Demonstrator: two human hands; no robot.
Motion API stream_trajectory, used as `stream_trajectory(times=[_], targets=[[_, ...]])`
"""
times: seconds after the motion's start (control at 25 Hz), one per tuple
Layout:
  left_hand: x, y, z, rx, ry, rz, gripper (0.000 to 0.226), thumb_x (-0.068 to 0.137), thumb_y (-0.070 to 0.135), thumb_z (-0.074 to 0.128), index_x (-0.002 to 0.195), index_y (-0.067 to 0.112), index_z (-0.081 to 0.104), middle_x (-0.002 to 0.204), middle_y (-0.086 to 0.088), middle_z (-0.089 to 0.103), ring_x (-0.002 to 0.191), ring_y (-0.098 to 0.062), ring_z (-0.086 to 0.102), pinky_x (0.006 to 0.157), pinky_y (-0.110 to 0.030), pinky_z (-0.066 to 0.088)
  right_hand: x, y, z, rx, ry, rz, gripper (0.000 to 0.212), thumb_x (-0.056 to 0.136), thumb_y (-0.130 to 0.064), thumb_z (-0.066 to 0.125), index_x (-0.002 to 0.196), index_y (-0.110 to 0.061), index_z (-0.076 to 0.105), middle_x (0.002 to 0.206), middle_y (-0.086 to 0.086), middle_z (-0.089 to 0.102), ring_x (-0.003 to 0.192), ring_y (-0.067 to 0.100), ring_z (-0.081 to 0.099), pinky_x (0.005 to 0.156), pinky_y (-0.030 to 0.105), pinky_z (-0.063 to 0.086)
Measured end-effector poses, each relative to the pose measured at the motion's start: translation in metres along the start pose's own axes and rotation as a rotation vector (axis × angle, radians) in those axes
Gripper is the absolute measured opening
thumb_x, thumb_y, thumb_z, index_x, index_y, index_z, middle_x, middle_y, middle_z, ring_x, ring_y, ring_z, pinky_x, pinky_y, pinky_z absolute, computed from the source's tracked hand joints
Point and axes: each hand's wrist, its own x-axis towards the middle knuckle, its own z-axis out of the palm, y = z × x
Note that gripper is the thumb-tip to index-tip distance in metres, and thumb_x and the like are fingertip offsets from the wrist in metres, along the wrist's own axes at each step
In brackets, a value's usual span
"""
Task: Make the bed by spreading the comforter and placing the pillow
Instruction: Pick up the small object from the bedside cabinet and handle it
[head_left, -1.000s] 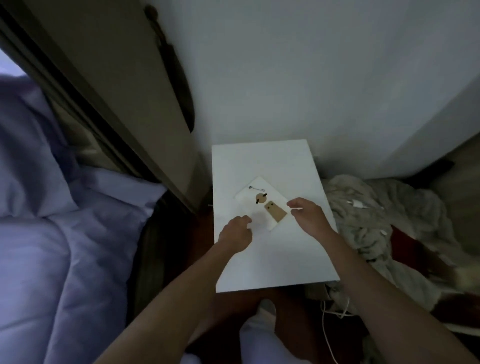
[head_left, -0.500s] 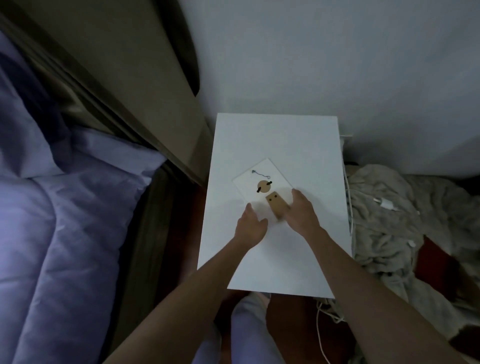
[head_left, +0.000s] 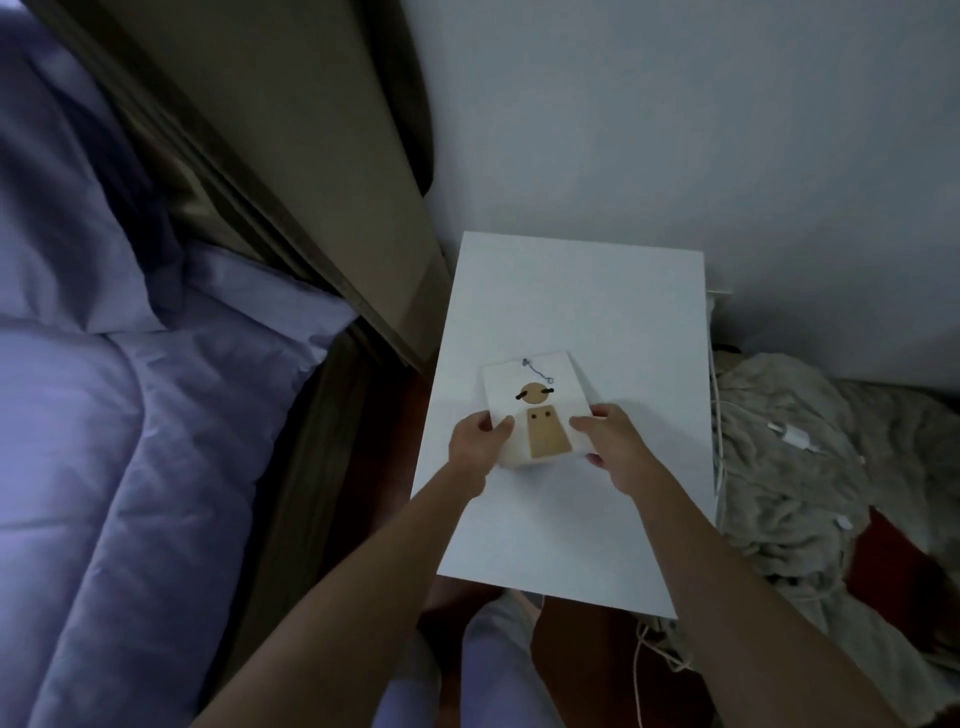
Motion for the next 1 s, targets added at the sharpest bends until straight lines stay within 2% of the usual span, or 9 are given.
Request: stream_trajectory(times=[0.08, 0.2, 0.32, 0.48, 0.56, 0.68, 0.76, 0.84, 1.0], targets=[[-0.007, 0.004, -0.020, -0.163, -0.040, 0.015, 0.031, 0.093, 0.016, 0.059, 0.121, 0.005, 0.060, 0.124, -0.011, 0.063, 0.111, -0.025, 0.060, 0.095, -0.036, 0.050, -0.013, -0.014, 0.009, 0.056, -0.056, -0.038, 0.010, 0.088, -0.007, 0.058, 0.092, -0.015, 0.053, 0.093, 0.003, 0.060, 0.082, 0.017, 0.055, 0.066, 0.028, 0.043], [-0.024, 0.033, -0.052, -0.440, -0.045, 0.073, 0.034, 0.092, 0.023, 0.060, 0.121, 0.009, 0.051, 0.118, -0.007, 0.063, 0.101, -0.022, 0.061, 0.081, -0.040, 0.054, -0.038, -0.054, 0.019, 0.045, -0.179, -0.164, 0.026, 0.086, -0.009, 0.064, 0.106, -0.013, 0.048, 0.107, 0.005, 0.061, 0.095, 0.024, 0.059, 0.073, 0.039, 0.052], [-0.048, 0.085, -0.084, -0.544, -0.083, 0.224, 0.028, 0.094, 0.030, 0.056, 0.113, 0.014, 0.043, 0.112, -0.005, 0.060, 0.095, -0.022, 0.061, 0.078, -0.044, 0.054, -0.076, -0.106, 0.029, 0.039, -0.241, -0.318, 0.027, 0.084, -0.008, 0.067, 0.103, -0.012, 0.049, 0.107, 0.006, 0.064, 0.098, 0.025, 0.062, 0.084, 0.044, 0.053], [-0.101, 0.168, -0.121, -0.527, -0.126, 0.482, 0.025, 0.100, 0.030, 0.044, 0.121, 0.017, 0.042, 0.109, -0.002, 0.062, 0.091, -0.019, 0.062, 0.079, -0.042, 0.054, -0.140, -0.177, 0.034, 0.091, -0.205, -0.578, 0.026, 0.084, -0.011, 0.069, 0.100, -0.017, 0.049, 0.109, 0.005, 0.066, 0.096, 0.023, 0.063, 0.075, 0.036, 0.055], [-0.135, 0.199, -0.140, -0.513, -0.164, 0.633, 0.026, 0.101, 0.029, 0.043, 0.124, 0.017, 0.044, 0.108, 0.000, 0.064, 0.092, -0.019, 0.063, 0.083, -0.045, 0.054, -0.177, -0.206, 0.033, 0.027, -0.130, -0.753, 0.032, 0.083, -0.017, 0.070, 0.105, -0.021, 0.048, 0.113, 0.002, 0.063, 0.097, 0.022, 0.063, 0.075, 0.037, 0.054], [-0.177, 0.228, -0.160, -0.490, -0.205, 0.803, 0.023, 0.100, 0.027, 0.043, 0.120, 0.017, 0.048, 0.106, -0.001, 0.065, 0.090, -0.019, 0.064, 0.081, -0.044, 0.054, -0.229, -0.230, 0.030, -0.194, 0.117, -1.065, 0.051, 0.080, -0.022, 0.073, 0.121, -0.028, 0.043, 0.120, -0.007, 0.054, 0.101, 0.016, 0.058, 0.077, 0.027, 0.048], [-0.198, 0.238, -0.166, -0.459, -0.213, 0.878, 0.018, 0.100, 0.026, 0.043, 0.115, 0.017, 0.050, 0.103, -0.002, 0.065, 0.085, -0.018, 0.063, 0.074, -0.038, 0.054, -0.258, -0.234, 0.029, -0.400, 0.349, -1.336, 0.057, 0.078, -0.034, 0.071, 0.128, -0.026, 0.045, 0.132, -0.006, 0.049, 0.116, 0.015, 0.049, 0.092, 0.028, 0.044], [-0.213, 0.242, -0.166, -0.449, -0.205, 0.933, 0.019, 0.100, 0.026, 0.043, 0.114, 0.017, 0.050, 0.102, -0.002, 0.065, 0.084, -0.017, 0.063, 0.071, -0.033, 0.052, -0.274, -0.233, 0.027, -0.677, 0.483, -1.568, 0.066, 0.076, -0.057, 0.060, 0.132, -0.023, 0.049, 0.141, -0.004, 0.047, 0.128, 0.016, 0.043, 0.104, 0.036, 0.035], [-0.229, 0.240, -0.159, -0.427, -0.196, 1.008, 0.024, 0.100, 0.027, 0.043, 0.119, 0.015, 0.050, 0.103, -0.001, 0.065, 0.082, -0.013, 0.064, 0.067, -0.027, 0.052, -0.272, -0.224, 0.018, -1.076, 0.576, -1.692, 0.086, 0.075, -0.078, 0.042, 0.139, -0.020, 0.042, 0.147, -0.002, 0.045, 0.136, 0.015, 0.038, 0.111, 0.048, 0.033]])
